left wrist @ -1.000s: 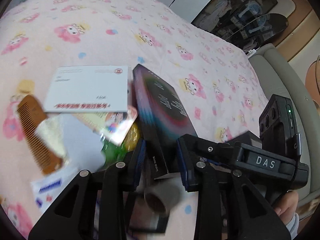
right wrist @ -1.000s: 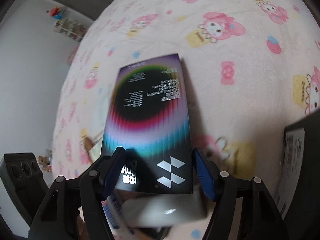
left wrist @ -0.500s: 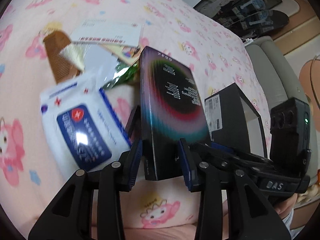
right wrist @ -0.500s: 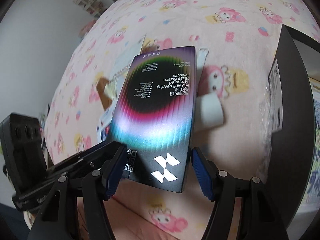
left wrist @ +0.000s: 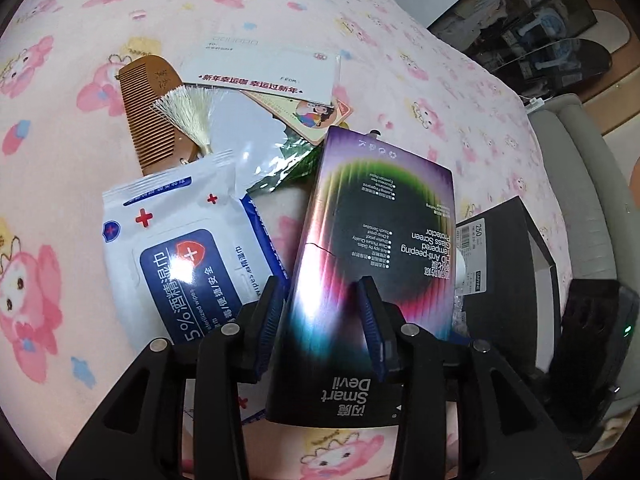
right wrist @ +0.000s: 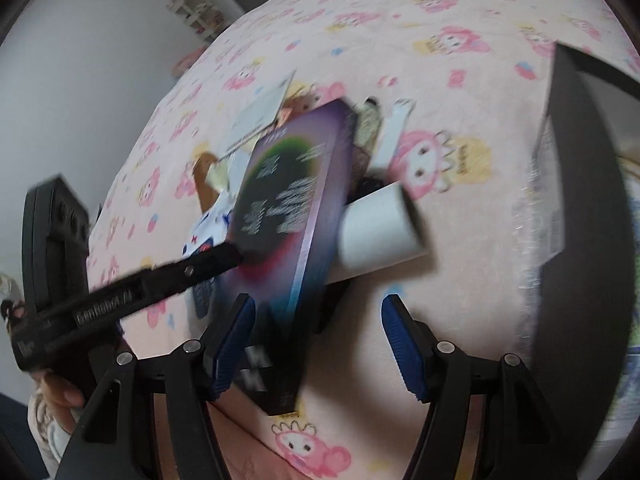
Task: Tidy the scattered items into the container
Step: 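Carry the screen-protector box with the right gripper toward the black box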
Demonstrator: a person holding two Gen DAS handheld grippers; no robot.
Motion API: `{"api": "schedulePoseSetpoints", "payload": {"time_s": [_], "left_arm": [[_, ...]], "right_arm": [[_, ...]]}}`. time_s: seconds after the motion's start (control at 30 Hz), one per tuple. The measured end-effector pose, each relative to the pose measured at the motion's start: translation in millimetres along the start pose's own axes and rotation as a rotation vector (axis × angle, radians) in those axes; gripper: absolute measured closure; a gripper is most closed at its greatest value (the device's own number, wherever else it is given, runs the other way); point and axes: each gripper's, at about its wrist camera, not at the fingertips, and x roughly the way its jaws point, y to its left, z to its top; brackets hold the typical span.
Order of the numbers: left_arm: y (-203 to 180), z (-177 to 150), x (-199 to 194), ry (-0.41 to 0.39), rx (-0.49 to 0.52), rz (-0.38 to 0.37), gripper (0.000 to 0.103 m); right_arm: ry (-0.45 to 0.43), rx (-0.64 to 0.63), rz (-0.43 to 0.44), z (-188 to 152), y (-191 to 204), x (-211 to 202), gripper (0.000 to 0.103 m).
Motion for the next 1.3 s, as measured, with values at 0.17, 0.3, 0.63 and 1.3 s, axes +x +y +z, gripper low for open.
{"api": "schedulePoseSetpoints", "payload": {"time_s": [0.17, 0.3, 0.63, 1.3], "left_arm": [[-9.3, -14.5, -5.9, 0.042, 0.063, -0.033, 0.063], [-9.0, -17.0, -17.1, -0.006, 0.058, -0.01, 0.064], [-6.3, -20.4, -9.1, 0.034, 0.049, -0.01, 0.062], [-4.8, -30.6, -17.6, -0.006, 0.023, -0.022, 0.061]], "right_arm": [[0.041, -0.029, 0.013, -10.1, 5.2, -3.6, 0.055], [0.033, -0.084, -0.021, -17.0, 16.6, -18.4, 0.055], [-0.013, -0.092, -0.069, -14.0, 5.6, -10.2, 0.06], [-0.018, -0.092, -0.07, -15.6, 2.7, -13.5, 0.064]]}}
